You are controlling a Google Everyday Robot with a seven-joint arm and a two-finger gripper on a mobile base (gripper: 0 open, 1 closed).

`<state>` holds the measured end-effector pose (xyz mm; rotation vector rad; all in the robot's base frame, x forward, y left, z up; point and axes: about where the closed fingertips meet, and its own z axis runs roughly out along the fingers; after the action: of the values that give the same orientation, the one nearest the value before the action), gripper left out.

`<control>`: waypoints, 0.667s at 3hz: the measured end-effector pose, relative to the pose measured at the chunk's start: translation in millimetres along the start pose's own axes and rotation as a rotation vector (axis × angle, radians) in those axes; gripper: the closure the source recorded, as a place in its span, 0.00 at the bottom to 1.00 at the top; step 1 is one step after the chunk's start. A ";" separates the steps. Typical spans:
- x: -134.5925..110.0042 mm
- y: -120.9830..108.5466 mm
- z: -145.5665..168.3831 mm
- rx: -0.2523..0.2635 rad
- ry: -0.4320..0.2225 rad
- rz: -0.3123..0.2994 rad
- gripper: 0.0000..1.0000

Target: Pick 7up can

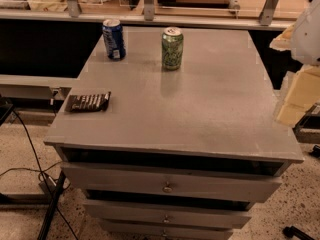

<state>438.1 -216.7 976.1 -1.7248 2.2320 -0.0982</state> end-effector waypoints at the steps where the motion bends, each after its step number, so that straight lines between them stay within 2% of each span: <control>1: 0.0 0.0 0.0 0.000 0.000 0.000 0.00; 2: -8.4 -29.5 6.2 0.036 -0.052 0.031 0.00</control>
Offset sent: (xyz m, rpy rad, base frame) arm 0.0939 -0.0003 0.0072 0.1500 -0.1172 -0.0743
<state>469.2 -215.8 979.2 -1.6549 2.2052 -0.0850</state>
